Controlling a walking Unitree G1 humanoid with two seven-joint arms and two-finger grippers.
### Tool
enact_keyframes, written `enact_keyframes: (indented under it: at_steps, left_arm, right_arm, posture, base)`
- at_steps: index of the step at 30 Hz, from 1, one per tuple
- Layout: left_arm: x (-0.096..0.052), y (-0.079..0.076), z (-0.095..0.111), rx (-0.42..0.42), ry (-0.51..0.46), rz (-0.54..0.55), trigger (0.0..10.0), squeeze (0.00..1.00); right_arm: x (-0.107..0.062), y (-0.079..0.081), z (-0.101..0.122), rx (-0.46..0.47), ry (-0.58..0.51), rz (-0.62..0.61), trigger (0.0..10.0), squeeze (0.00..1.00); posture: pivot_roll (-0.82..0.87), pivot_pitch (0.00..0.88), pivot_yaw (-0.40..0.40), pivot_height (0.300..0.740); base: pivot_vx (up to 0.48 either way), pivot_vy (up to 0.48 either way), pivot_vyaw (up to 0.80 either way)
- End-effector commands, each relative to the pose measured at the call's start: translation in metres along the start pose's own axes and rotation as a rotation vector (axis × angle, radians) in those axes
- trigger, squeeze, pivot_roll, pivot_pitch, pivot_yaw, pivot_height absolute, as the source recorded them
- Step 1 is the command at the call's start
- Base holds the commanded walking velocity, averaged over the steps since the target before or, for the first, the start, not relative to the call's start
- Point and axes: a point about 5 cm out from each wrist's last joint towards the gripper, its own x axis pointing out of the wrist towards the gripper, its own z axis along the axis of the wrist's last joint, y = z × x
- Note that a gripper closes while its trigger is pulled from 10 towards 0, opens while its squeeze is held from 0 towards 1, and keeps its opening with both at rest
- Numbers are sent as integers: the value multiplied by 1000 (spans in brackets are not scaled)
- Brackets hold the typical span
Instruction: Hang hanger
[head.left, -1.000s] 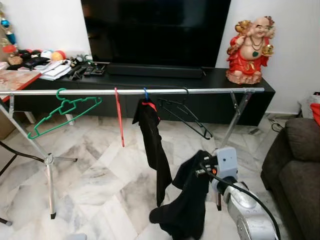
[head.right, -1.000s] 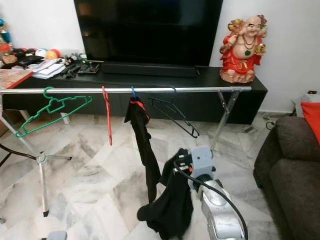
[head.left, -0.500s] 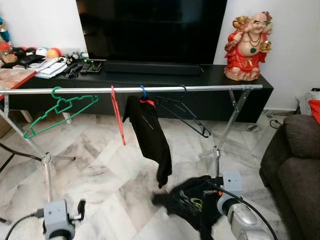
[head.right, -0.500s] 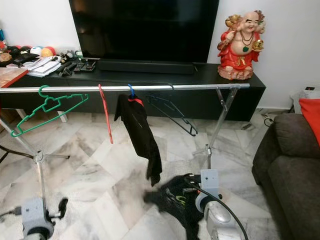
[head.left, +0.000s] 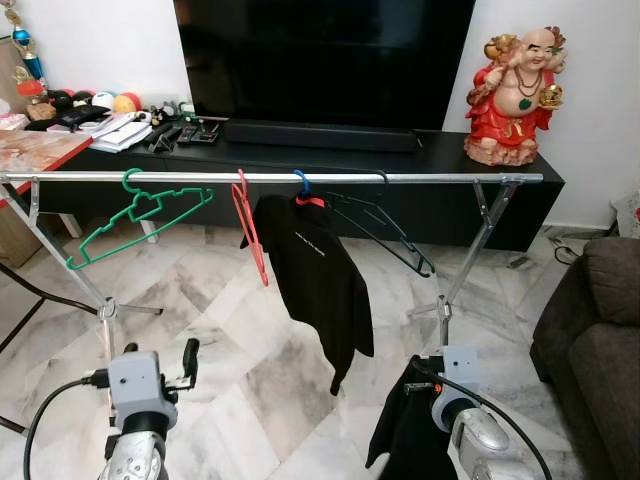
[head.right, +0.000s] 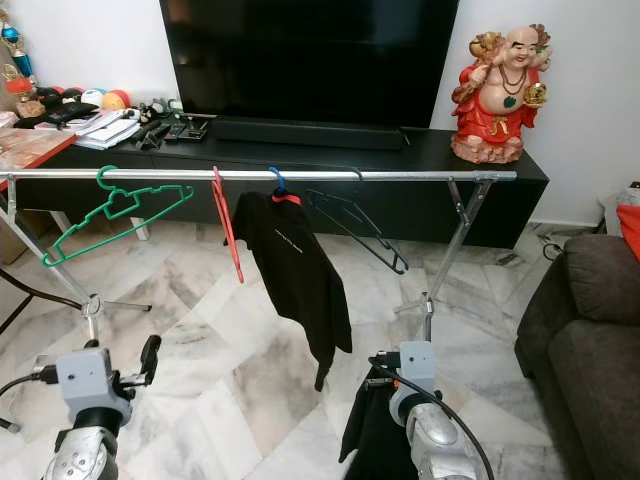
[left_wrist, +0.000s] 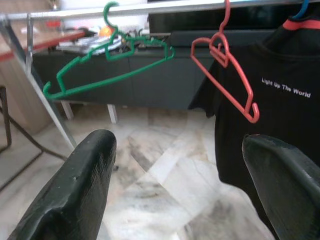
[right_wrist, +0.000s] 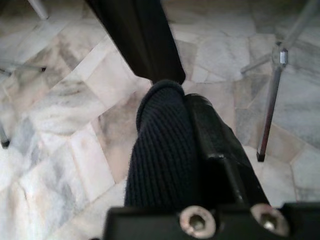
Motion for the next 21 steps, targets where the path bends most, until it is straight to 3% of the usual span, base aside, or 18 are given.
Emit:
enact_keyframes:
  at_steps: [1, 8, 12, 21]
  left_arm:
    - [7, -3, 11, 10, -32, -9, 10000, 0]
    - [15, -14, 31, 4, -73, -71, 10000, 0]
    - [15, -20, 33, 58, -85, -119, 10000, 0]
    - [17, -19, 36, 44, -78, -113, 10000, 0]
  right_arm:
    - [1, 1, 4, -1, -26, 9, 10000, 0]
    - [1, -1, 8, 42, -61, 0, 10000, 0]
    - [2, 0, 9, 65, -72, 8, 10000, 0]
    - [3, 9, 9, 56, -81, 50, 10000, 0]
  posture:
    - [12, 0, 26, 740]
    - [4, 0, 32, 740]
    - [-3, 0, 35, 740]
    - [2, 0, 37, 740]
  base:
    - [292, 0, 0]
    - [303, 0, 325]
    - [314, 0, 0]
    - [320, 0, 0]
